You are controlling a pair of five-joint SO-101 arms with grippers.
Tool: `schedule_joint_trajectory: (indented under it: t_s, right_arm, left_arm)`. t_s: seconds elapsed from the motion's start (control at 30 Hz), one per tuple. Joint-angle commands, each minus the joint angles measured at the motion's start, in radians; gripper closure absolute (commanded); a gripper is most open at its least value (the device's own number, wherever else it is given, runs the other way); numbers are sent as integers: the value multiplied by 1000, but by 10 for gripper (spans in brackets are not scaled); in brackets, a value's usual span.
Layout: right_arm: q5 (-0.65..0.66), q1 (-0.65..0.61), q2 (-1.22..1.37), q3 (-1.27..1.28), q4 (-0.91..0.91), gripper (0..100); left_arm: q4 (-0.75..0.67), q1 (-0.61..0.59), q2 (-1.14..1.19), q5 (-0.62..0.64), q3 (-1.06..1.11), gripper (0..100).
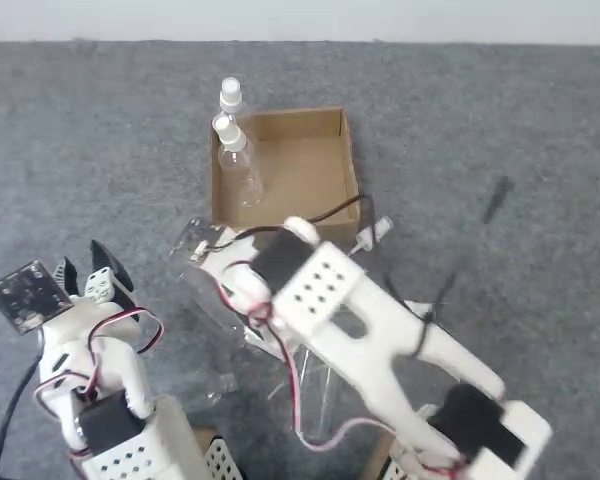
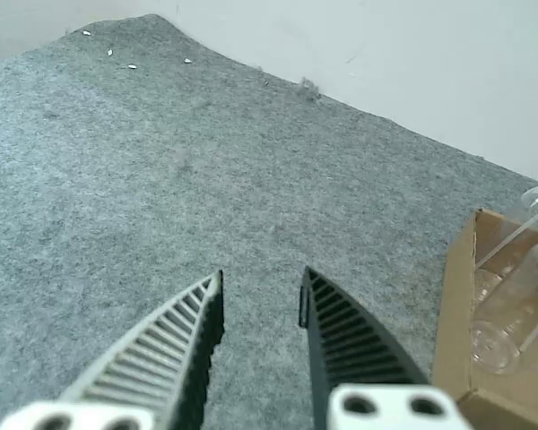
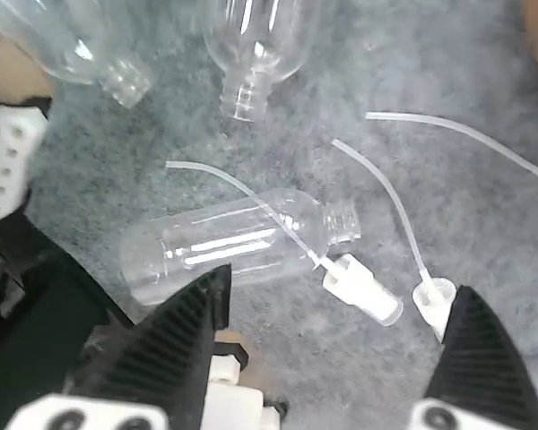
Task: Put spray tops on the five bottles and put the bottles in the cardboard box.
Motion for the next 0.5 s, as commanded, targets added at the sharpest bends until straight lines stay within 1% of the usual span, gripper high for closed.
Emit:
schedule_joint_trajectory:
  t_s: [0.0,0.1,0.23,0.33,0.47]
  right_arm:
    - [-71,5,-191,29,39,691]
    - [-110,5,-283,74,39,691]
    - [-115,8,-410,150,35,692]
    - [-117,54,-481,203,22,692]
    - [-112,140,-519,272,-58,692]
  left_arm:
    - [-43,-3,-15,5,-15,870]
    - [-43,-3,-15,5,-15,870]
    - [-43,-3,-15,5,-15,870]
    - [-43,-3,-15,5,-15,870]
    - [-43,-3,-15,5,-15,870]
